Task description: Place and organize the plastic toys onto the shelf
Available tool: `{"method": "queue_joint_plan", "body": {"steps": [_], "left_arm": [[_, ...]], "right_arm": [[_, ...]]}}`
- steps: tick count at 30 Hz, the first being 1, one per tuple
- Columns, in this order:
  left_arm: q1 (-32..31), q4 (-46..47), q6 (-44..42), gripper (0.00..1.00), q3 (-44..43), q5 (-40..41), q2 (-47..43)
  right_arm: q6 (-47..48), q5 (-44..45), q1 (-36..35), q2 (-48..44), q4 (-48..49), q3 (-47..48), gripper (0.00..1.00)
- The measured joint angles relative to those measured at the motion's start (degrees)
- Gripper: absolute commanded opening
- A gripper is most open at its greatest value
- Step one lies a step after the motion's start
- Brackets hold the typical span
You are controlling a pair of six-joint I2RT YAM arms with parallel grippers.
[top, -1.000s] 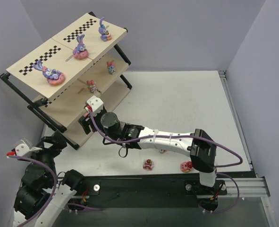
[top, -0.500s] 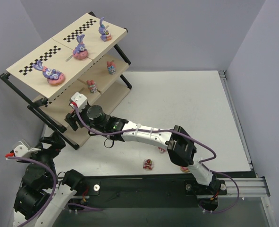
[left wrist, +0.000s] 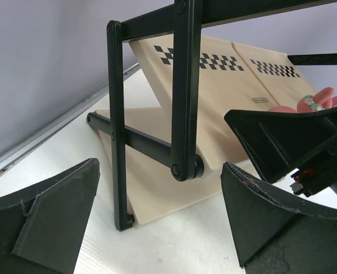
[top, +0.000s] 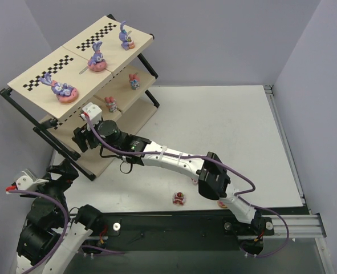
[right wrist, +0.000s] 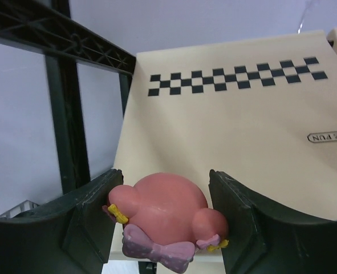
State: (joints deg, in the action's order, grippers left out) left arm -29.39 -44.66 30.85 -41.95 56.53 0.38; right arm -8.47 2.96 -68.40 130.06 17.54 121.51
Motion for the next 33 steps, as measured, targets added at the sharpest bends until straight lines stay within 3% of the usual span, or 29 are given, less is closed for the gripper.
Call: {"method": "queue_joint_plan", "body": {"steps": [9,26,33], "left_arm": [[0.3,-0.2,0.0,0.97,0.0,0.0,0.0],[0.7,-0.2,0.0,0.97,0.0,0.0,0.0],[1.0,-0.2,0.0,0.97,0.0,0.0,0.0]], "right_arm": [[-2.7,0.7,1.2,2.3,-5.3,3.3,0.24],[0.2,-1.1,1.3,3.9,-7.4,6.4,0.45],[1.1,-3.1,1.3,3.9,-7.7,6.5,0.63]]}}
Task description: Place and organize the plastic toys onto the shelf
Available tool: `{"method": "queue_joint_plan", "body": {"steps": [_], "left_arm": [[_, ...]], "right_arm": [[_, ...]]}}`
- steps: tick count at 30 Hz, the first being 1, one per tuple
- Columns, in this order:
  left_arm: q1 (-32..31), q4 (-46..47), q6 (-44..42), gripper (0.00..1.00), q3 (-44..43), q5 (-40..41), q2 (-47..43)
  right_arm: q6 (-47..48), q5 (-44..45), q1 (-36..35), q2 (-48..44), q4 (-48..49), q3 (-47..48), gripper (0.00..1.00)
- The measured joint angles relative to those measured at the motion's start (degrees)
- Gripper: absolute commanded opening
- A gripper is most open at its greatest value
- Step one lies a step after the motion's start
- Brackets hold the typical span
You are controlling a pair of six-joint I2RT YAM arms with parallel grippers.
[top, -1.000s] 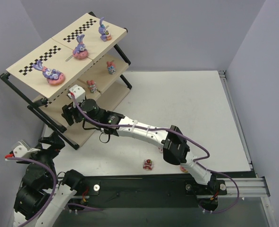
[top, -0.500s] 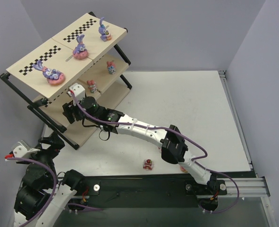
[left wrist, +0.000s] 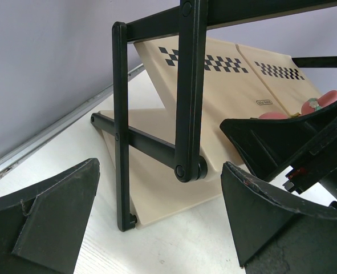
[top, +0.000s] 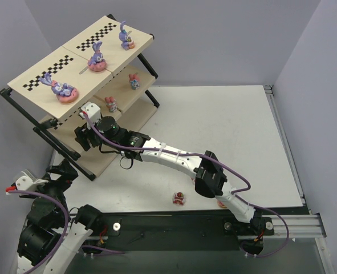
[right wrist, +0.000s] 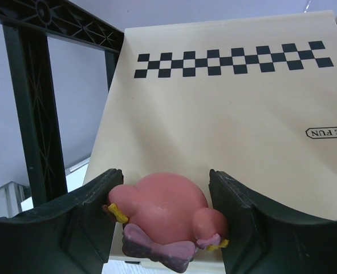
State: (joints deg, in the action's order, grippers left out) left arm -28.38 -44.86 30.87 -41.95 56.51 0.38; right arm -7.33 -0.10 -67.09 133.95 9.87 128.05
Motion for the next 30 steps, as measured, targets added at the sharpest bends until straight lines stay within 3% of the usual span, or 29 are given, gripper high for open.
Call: {"method": "queue_joint_plan", "body": {"steps": [17,21,30], "left_arm": [[0.0,0.0,0.0,0.97,0.0,0.0,0.0],[0.0,0.0,0.0,0.97,0.0,-0.1,0.0],[0.6,0.2,-1.4,0.97,0.0,-1.5,0.0]], "right_arm": [[1.2,-0.7,0.0,0.0,-0.9,0.2,0.79],[1.6,0.3,-0.1,0.0,-0.7,0.0,0.88],[2.5,5.6,-0.5,-7.1,0.2,-10.0,0.98]]}}
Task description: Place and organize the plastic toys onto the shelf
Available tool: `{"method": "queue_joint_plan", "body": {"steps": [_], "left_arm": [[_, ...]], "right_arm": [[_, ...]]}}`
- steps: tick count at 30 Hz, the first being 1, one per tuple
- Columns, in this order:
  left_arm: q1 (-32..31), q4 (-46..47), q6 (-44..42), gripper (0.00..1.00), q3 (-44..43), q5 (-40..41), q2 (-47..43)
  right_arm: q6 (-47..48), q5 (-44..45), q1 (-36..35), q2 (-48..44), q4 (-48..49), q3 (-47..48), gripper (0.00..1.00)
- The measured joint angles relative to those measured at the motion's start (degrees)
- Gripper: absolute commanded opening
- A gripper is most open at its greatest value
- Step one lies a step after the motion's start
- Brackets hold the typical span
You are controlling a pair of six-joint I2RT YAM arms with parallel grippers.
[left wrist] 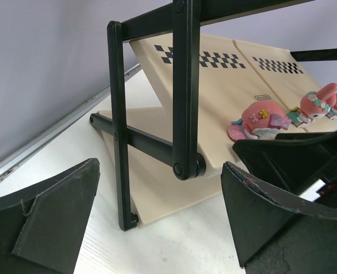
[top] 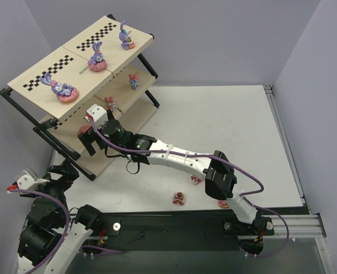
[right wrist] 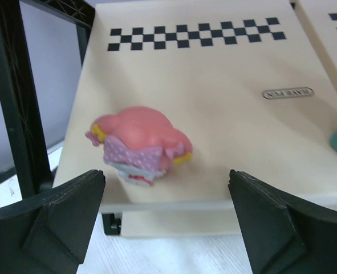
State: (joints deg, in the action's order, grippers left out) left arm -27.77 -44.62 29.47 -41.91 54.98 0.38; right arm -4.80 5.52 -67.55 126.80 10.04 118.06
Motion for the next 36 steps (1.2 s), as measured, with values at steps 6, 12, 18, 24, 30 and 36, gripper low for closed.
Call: {"method": "queue_joint_plan", "body": {"steps": [6,12,18,24,30,36], "left_arm": [[0.1,0.3,-1.1,0.97,0.1,-1.7,0.0],[0.2,1.9,-3.7,0.97,1.1,-6.7,0.0],[0.4,5.9,-8.9,0.97,3.8,-20.2,0.0],[0.4,8.5,-11.7,0.97,3.9,-35.1,2.3],[0.4,8.3,-11.7,0.97,2.9,-43.0,10.6],[0.4,8.5,-11.7,0.97,4.2,-45.0,4.5]], "right_arm": [[0.6,2.8,-0.6,-6.5,0.0,-7.7,0.99],[-0.9,10.6,-4.2,-16.9,-1.4,-18.4,0.96],[-12.3,24.4,-10.2,-34.9,-7.7,-39.4,0.93],[-34.3,38.9,-16.6,-43.9,-22.4,-52.3,0.96],[-65.7,48.1,-24.4,-40.4,-45.3,-55.5,0.95],[-94.3,49.9,-27.2,-31.8,-63.2,-55.5,0.85]]}}
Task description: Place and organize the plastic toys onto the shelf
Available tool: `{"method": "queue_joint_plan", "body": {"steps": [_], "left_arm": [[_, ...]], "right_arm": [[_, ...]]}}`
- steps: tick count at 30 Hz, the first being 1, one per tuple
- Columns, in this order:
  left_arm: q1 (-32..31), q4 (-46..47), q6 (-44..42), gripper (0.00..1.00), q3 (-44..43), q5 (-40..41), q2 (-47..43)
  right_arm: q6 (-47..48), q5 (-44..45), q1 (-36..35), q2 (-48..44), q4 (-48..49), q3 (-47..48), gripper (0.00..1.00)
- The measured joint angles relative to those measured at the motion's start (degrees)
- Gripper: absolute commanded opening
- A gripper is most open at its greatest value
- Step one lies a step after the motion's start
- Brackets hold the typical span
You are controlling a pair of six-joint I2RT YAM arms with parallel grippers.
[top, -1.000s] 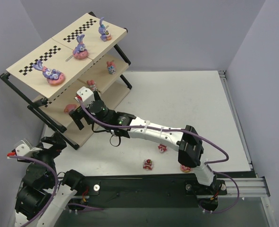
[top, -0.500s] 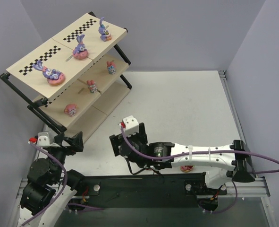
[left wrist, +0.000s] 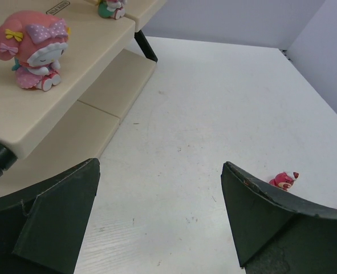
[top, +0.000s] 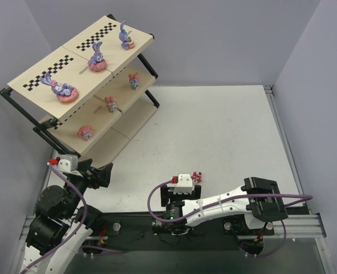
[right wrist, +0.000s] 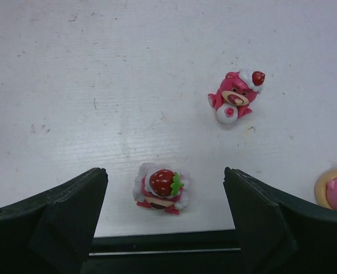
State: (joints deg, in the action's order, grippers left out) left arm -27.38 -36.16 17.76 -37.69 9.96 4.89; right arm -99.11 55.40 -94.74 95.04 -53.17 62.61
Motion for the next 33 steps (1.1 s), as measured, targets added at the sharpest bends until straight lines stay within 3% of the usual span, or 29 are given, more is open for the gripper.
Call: {"method": "queue_joint_plan", "body": {"steps": [9,22,33], "left_arm": [[0.0,0.0,0.0,0.97,0.4,-0.4,-0.2],[0.0,0.0,0.0,0.97,0.4,-0.8,0.3],[0.0,0.0,0.0,0.97,0.4,-0.8,0.0]], "right_arm": [[-11.8,0.2,-0.2,5.3,-5.0,-2.2,0.69],[-13.6,0.7,-1.4,8.7,0.9,-3.8,0.63],[-13.9,0.7,-1.4,10.0,4.9,-5.5,0.49]]}}
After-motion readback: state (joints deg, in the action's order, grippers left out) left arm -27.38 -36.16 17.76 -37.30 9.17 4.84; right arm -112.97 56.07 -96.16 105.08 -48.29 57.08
